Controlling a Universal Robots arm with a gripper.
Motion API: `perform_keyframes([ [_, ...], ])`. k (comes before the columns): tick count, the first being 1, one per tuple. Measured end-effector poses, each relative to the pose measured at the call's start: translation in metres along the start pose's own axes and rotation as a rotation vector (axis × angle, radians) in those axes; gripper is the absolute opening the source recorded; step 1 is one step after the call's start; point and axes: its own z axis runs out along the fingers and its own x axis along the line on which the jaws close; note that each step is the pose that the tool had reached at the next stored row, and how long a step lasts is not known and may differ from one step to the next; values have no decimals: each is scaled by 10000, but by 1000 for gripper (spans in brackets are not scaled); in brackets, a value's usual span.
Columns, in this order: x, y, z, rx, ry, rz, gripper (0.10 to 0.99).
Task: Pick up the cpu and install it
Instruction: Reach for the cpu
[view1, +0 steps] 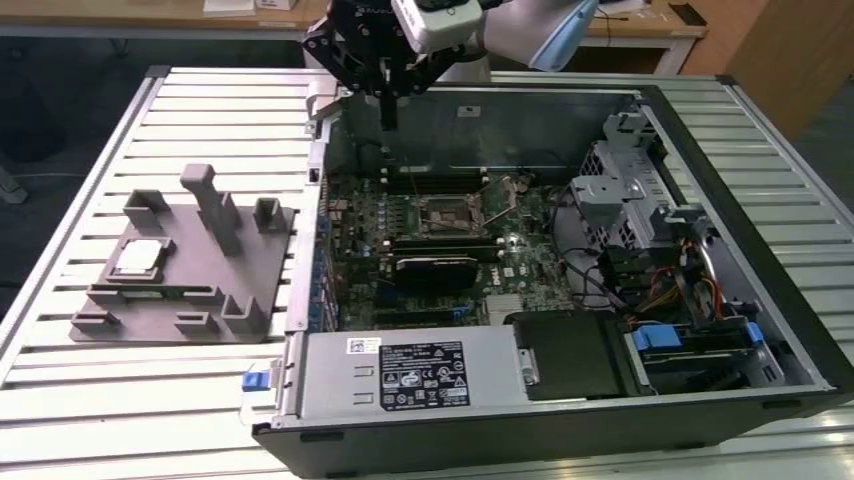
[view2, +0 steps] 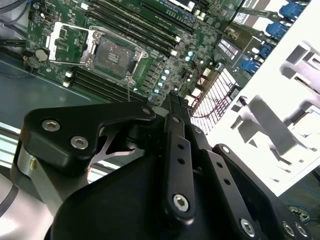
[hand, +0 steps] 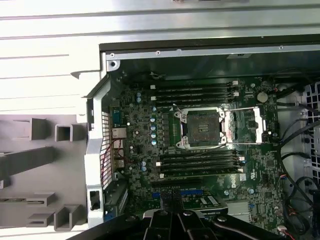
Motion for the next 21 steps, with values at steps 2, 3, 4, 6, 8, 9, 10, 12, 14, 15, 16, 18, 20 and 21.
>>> perform_keyframes([
  [2,30,-2,-1,-1,0,0,106],
  [3,63,-5,-1,-1,0,1,106],
  [4,102,-7,-2,-1,0,4,106],
  [6,180,-13,-5,-1,0,5,106],
  [8,220,-16,-6,-1,0,6,106],
  [9,239,-18,-6,-1,-1,8,106],
  [10,259,-19,-7,-1,0,9,106],
  [12,293,-22,-7,-2,-2,11,106],
  [14,323,-24,-8,-1,-1,11,106],
  [15,338,-25,-8,-1,-1,12,106],
  [16,353,-27,-8,-1,-1,13,106],
  [18,387,-29,-9,0,-1,16,106],
  [20,419,-31,-10,0,-1,19,106],
  [21,435,-33,-10,-1,-1,20,106],
])
